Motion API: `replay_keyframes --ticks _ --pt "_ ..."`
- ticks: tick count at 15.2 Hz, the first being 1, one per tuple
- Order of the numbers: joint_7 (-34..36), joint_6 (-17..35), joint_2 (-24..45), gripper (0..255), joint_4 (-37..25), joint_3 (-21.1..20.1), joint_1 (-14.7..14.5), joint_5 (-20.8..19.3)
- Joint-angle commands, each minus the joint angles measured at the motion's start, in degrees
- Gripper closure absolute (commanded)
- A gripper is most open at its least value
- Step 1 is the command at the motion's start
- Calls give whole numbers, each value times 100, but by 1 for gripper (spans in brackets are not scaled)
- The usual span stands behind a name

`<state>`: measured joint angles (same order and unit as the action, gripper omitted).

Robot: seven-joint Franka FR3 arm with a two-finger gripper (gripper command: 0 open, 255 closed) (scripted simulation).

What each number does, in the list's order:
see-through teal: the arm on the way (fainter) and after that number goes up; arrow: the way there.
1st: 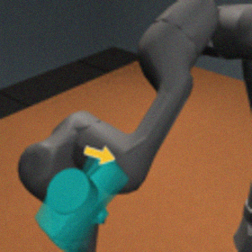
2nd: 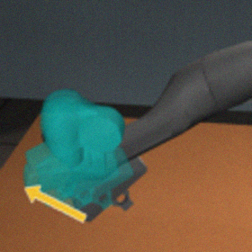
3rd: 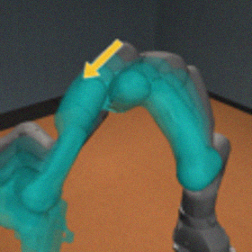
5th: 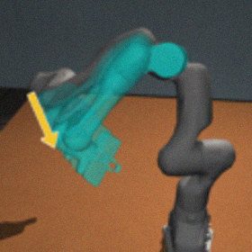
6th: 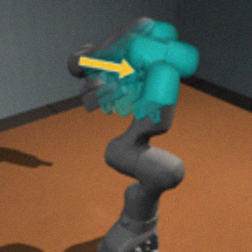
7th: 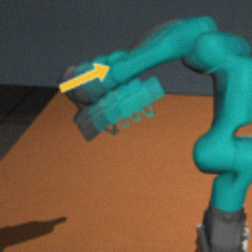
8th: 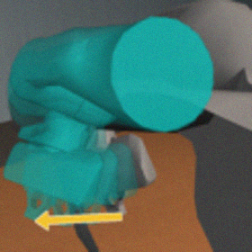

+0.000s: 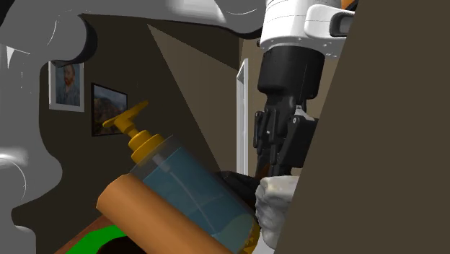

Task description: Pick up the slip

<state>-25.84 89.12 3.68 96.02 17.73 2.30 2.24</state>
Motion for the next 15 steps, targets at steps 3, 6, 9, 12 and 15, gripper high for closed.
replay_keyframes --ticks 3,6,9,12,15 --pt "1 -235 31 255 -224 -3 -1 11" --pt "0 -475 63 255 -495 2 6 19" --pt "-5 -721 109 255 -785 8 16 32" --pt "-13 -974 172 255 -1097 15 29 50" --pt "-24 -1235 251 255 -1433 25 46 74"
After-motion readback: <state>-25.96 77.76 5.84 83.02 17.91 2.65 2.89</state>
